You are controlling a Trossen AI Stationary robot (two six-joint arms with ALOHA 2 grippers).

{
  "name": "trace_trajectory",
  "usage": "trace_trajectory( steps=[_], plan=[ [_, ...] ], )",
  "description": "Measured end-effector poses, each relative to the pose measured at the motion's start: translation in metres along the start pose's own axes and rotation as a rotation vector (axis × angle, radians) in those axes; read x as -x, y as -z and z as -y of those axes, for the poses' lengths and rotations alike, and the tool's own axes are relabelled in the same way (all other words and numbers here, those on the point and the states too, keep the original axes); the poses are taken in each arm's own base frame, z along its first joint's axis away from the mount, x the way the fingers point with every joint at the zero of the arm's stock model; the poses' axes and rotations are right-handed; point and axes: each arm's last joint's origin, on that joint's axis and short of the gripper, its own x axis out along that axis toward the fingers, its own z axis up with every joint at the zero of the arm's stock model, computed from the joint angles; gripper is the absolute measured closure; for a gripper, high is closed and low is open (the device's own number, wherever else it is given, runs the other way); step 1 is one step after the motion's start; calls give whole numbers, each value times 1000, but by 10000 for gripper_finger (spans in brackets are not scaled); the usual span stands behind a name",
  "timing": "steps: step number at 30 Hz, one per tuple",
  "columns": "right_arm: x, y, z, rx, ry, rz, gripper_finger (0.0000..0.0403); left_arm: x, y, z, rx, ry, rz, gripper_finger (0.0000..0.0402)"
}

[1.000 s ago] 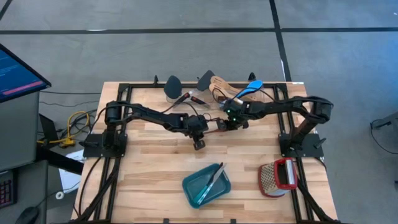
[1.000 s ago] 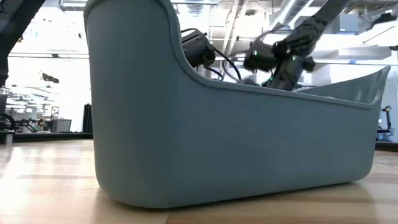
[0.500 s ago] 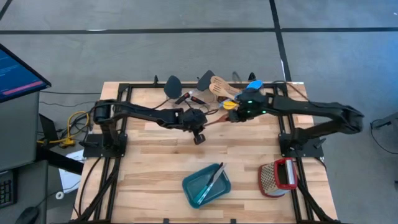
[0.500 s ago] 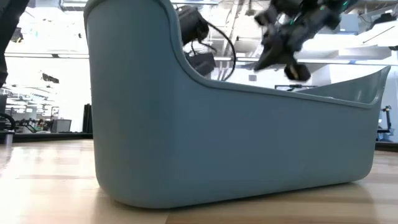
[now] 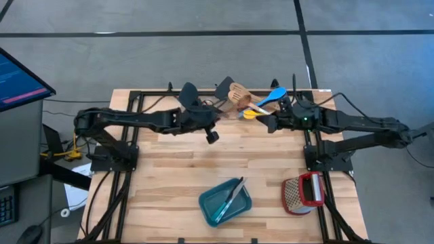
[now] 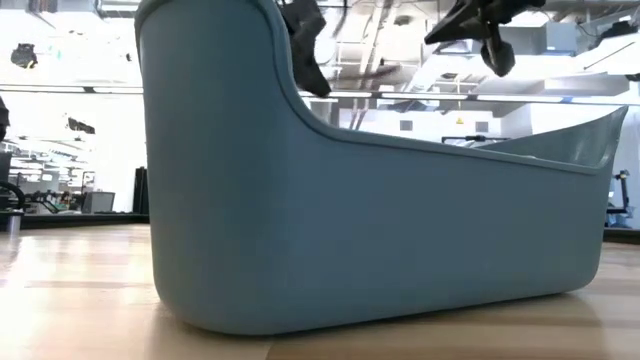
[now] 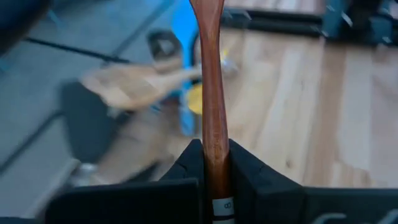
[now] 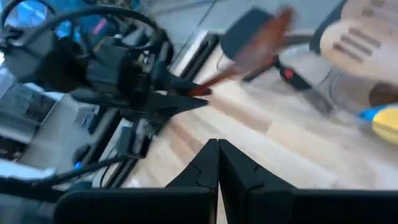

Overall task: Pick & Place Kitchen Items
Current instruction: Put the wooden serving spoon into the top right transparent bin

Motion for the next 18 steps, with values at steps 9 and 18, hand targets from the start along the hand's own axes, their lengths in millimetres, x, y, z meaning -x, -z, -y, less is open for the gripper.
trace_trajectory(
  steps=[9,18],
  plan=[
    [-25,2,-22,79,-56,167,403,36,-18,-5,-91,-191,106,388],
    [-53,1,-40,158,-238,247,403,41,-18,-1,-189,-333,96,388]
  ],
)
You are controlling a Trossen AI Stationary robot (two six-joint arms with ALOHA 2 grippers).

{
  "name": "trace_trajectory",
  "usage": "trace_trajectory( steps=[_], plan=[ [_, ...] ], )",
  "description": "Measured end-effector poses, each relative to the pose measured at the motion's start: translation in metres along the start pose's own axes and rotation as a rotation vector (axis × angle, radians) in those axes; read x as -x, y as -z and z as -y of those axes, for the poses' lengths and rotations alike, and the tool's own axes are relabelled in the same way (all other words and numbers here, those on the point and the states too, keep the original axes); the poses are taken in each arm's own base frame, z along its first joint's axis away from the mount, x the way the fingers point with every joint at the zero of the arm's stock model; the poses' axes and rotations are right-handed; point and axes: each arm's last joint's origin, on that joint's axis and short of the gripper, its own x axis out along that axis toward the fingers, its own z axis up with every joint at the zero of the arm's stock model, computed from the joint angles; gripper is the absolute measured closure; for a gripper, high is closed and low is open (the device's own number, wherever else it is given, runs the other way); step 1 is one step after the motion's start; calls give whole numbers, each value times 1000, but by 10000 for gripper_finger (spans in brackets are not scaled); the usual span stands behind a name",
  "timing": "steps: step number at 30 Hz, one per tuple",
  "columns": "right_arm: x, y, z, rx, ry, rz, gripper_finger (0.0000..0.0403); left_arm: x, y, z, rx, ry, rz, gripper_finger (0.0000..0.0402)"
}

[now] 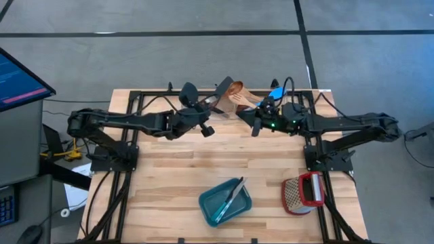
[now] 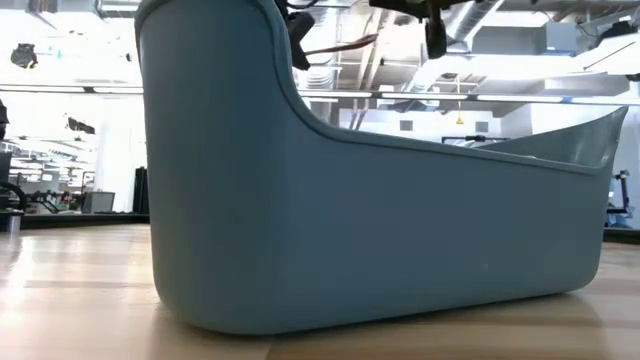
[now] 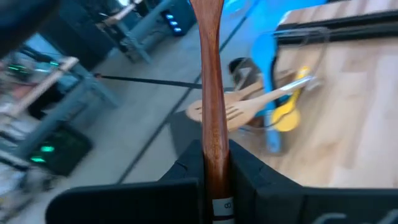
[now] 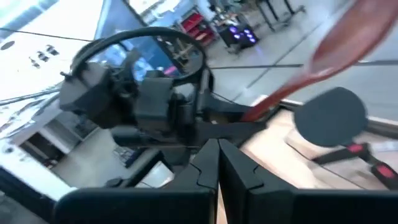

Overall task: Pick & Place Kitchen Items
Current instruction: Put the wooden serving spoon into the top right transparent bin

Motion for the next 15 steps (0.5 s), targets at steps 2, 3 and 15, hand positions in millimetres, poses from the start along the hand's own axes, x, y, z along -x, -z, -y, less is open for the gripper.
trace_trajectory(
  steps=[2,3,15],
  plan=[
    [-3,1,0,8,-10,-2,403,2,0,1,-32,-41,-4,388],
    [-4,2,0,8,-10,-2,403,3,-1,2,-46,-55,-5,388],
    [-24,16,13,-78,58,-31,394,12,-3,9,-53,-54,19,388]
  ],
)
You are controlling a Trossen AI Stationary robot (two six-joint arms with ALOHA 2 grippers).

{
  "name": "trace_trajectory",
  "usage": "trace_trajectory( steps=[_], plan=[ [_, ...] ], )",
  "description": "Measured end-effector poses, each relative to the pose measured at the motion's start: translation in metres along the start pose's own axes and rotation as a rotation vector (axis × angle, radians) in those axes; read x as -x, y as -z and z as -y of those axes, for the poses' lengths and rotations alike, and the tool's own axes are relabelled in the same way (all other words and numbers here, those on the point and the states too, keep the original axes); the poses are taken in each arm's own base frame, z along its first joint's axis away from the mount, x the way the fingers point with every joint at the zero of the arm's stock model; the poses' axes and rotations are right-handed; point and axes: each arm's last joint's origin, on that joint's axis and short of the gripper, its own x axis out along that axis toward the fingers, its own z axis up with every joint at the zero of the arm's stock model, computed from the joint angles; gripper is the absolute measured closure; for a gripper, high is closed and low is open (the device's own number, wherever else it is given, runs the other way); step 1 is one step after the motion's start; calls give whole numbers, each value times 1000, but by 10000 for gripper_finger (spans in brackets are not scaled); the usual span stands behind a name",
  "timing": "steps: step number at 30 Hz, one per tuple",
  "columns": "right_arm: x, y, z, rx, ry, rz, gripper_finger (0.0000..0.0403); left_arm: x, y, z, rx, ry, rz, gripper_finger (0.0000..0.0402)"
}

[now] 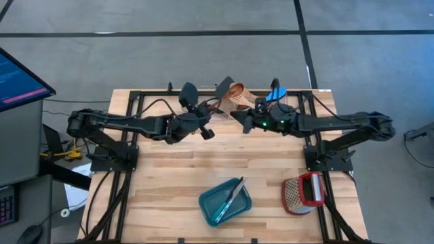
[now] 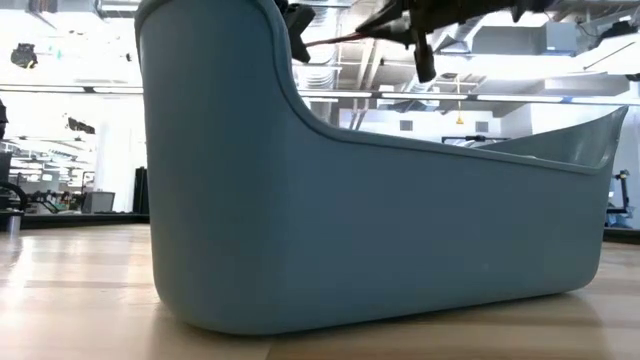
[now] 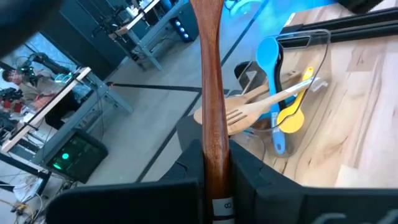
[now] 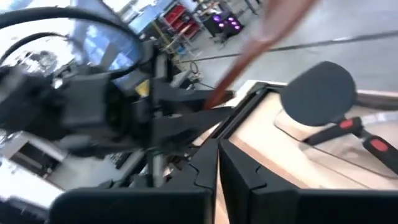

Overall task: Pick & Place Kitchen Items
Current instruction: Put the wooden serving spoon into the top right transparent bin

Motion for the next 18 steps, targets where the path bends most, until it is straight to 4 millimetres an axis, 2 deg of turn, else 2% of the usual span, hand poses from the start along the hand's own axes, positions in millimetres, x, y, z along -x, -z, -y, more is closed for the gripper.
trace_trajectory(
  steps=[8,14,18],
  plan=[
    [-15,2,13,-101,35,21,312,0,-1,0,11,5,5,388],
    [-19,-7,12,-126,-19,104,241,0,-1,0,12,5,6,388],
    [-20,-15,15,-120,-27,146,207,0,-1,0,14,5,6,387]
  ],
)
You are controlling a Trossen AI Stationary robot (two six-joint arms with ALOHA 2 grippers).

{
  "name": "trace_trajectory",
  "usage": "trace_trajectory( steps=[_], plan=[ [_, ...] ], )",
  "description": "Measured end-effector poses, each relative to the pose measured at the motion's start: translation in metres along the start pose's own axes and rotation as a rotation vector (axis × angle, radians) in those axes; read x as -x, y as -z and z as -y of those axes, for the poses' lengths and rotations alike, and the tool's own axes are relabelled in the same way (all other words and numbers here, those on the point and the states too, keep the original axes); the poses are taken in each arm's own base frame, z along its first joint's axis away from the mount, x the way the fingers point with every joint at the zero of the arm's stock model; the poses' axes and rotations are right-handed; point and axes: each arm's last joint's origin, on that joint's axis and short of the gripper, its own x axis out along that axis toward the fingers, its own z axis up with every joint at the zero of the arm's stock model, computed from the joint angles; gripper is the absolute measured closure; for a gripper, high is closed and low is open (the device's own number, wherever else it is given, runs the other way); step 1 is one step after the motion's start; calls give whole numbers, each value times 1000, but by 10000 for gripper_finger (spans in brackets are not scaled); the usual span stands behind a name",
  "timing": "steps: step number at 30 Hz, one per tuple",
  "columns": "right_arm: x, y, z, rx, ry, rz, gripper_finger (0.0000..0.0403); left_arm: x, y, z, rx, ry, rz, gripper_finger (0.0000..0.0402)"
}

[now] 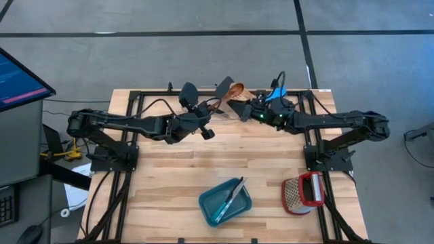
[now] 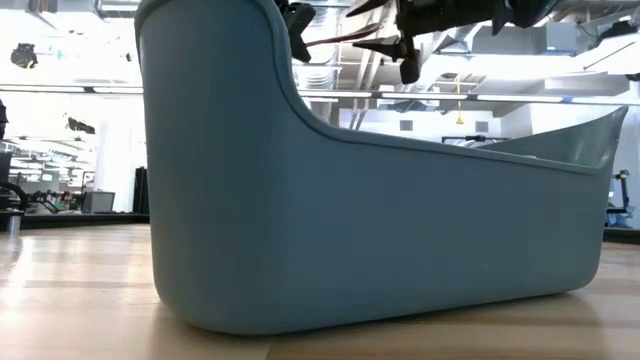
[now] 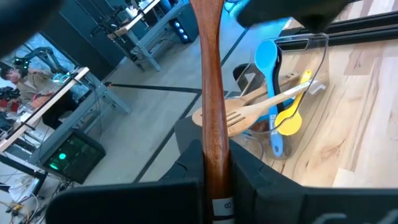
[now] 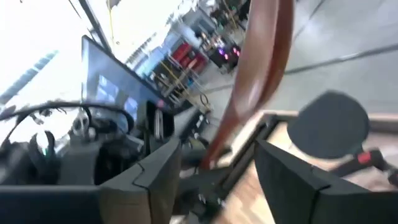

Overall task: Pick & Place Kitchen Items
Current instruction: Put the wooden serving spoon into the top right transparent bin

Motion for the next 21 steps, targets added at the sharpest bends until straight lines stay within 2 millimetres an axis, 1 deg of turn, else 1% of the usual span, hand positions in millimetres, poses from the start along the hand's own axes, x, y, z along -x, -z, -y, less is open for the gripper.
trace_trajectory(
  steps=[5,10,14,21],
  plan=[
    [-2,-9,3,-9,-10,51,192,0,0,0,0,0,0,388],
    [-4,-17,10,-8,12,82,203,0,0,0,4,1,0,387],
    [-5,-23,14,-7,25,106,235,0,0,0,4,4,1,388],
    [-6,-27,17,8,34,120,324,0,0,0,3,8,1,387]
  ],
)
